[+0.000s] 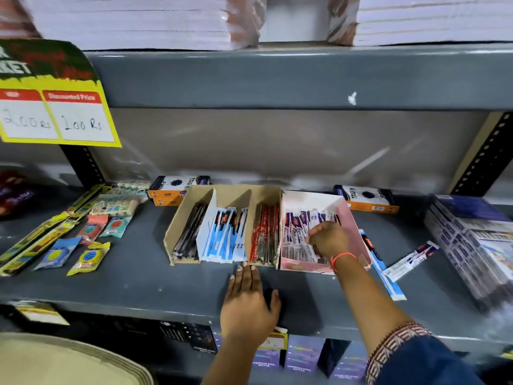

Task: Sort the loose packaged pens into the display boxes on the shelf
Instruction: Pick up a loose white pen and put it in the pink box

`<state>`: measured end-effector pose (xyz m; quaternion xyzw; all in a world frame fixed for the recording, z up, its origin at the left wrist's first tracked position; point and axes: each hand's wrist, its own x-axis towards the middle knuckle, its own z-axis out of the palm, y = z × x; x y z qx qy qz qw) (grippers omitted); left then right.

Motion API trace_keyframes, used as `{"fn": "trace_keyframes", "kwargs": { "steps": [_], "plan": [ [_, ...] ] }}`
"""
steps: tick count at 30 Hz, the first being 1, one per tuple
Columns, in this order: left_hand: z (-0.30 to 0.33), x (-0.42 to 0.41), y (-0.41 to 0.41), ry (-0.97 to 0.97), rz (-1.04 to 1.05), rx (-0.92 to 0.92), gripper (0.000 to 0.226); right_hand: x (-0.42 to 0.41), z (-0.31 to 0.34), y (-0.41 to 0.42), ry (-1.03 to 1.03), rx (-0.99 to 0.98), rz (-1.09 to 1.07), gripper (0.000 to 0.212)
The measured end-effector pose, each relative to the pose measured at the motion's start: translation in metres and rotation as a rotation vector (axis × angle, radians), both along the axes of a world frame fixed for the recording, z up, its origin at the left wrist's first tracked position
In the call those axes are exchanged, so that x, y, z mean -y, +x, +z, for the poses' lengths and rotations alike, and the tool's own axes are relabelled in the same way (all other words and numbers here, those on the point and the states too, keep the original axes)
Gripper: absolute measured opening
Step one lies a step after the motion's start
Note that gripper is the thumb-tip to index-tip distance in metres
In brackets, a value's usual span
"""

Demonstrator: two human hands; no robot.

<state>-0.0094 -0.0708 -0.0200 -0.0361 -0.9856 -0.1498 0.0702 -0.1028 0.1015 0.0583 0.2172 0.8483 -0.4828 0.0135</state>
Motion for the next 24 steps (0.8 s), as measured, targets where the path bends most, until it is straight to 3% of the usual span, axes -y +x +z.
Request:
{"fn": "trace_keyframes", "kwargs": {
  "steps": [5, 8, 12, 15, 19, 21, 24],
  "plan": [
    [0.003, 0.0, 0.002, 0.01, -0.006, -0.006, 0.071, 0.006, -0.005, -0.008, 0.098, -0.022, -0.001, 0.016],
    [0.004, -0.001, 0.002, 0.003, -0.009, 0.001, 0.071, 0.007, -0.004, -0.007, 0.163, -0.018, 0.027, 0.03],
    [0.005, -0.002, 0.002, -0.01, -0.016, 0.02, 0.071, -0.003, 0.001, 0.0, 0.233, -0.035, 0.021, 0.014],
    [0.006, -0.003, 0.002, -0.011, -0.011, 0.028, 0.07, -0.018, 0.009, 0.01, 0.17, -0.161, -0.118, 0.025],
    [0.007, -0.002, 0.003, 0.005, -0.009, 0.019, 0.069, -0.061, 0.015, 0.034, 0.087, -0.393, -0.494, 0.02],
    [0.008, -0.003, 0.004, 0.01, -0.006, 0.016, 0.069, -0.089, 0.005, 0.049, 0.189, -0.325, -0.59, 0.025],
    [0.009, -0.004, 0.004, 0.015, -0.003, 0.019, 0.068, -0.113, -0.017, 0.07, 0.417, -0.025, -0.518, 0.048]
  ]
}}
